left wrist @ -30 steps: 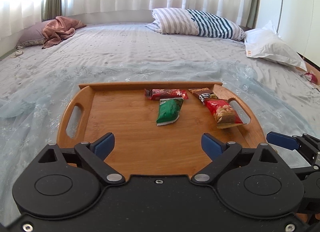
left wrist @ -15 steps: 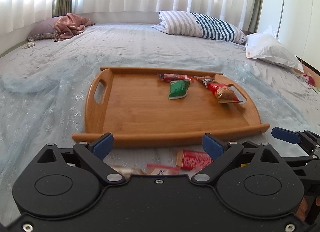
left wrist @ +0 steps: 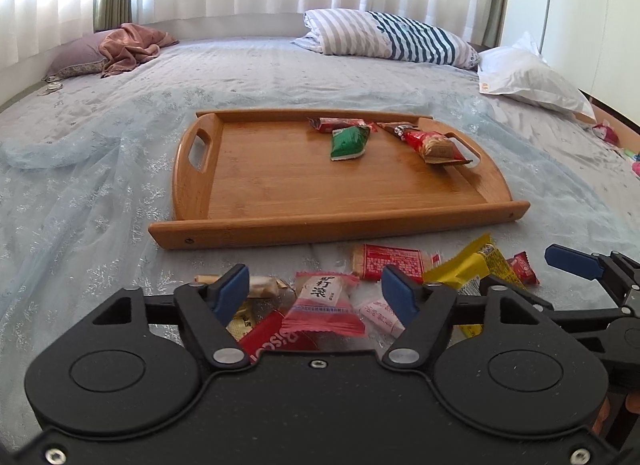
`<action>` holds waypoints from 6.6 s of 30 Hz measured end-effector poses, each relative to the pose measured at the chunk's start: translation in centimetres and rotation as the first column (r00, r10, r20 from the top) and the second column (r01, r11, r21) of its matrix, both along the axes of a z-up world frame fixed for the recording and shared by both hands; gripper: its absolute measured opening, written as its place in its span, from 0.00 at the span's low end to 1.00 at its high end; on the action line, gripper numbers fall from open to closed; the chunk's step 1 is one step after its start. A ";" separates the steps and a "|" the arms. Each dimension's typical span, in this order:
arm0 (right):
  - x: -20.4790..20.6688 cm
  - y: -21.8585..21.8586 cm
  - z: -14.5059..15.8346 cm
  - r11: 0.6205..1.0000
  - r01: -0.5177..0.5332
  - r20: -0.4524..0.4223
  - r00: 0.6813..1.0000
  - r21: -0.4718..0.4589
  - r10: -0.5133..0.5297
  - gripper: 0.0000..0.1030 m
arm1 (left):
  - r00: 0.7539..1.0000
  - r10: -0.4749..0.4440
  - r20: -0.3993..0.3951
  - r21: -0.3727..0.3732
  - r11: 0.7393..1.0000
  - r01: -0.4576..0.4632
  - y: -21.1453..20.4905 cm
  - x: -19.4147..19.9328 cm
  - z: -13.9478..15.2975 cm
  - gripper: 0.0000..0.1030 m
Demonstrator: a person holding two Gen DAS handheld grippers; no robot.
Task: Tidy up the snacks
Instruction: 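Grasp the yellow biscuit packet with the right tool while the left tool grasps the pink-and-white candy, then carry both snacks onto the tray and open both tools to release them, then move both open tools back over the snack pile beside the tray, then grasp the red chocolate bar with the right tool while the left tool grasps the clear wrapped cake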
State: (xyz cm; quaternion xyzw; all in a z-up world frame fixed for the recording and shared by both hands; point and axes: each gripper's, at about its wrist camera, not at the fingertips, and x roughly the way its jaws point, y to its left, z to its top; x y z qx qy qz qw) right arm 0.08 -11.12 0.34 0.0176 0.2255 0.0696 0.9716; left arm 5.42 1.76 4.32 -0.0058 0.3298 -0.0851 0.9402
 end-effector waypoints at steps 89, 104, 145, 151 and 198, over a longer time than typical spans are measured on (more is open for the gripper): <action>13.8 -4.4 2.6 0.973 0.161 -0.295 0.950 0.165 -0.107 0.54 | 0.991 0.001 -0.136 -0.200 0.979 -0.029 -4.3 15.3 0.7 0.27; 14.4 -3.7 1.7 0.985 0.155 -0.235 0.963 0.069 -0.135 0.54 | 0.987 0.000 -0.159 -0.200 0.979 -0.033 -5.3 17.9 -2.3 0.27; 6.1 -3.3 2.1 0.997 0.079 -0.105 0.992 0.027 -0.076 0.91 | 0.998 -0.051 -0.020 -0.121 0.992 0.049 -2.8 5.2 0.9 0.91; 3.9 -3.4 1.2 0.997 0.066 -0.095 0.993 0.028 -0.063 0.96 | 0.997 -0.065 -0.045 -0.120 0.991 0.059 -2.6 2.1 0.2 0.91; 1.8 -1.1 -1.2 1.000 -0.025 -0.090 0.996 -0.013 0.023 0.65 | 0.990 -0.090 -0.112 -0.120 0.990 0.076 -3.3 0.7 -1.2 0.33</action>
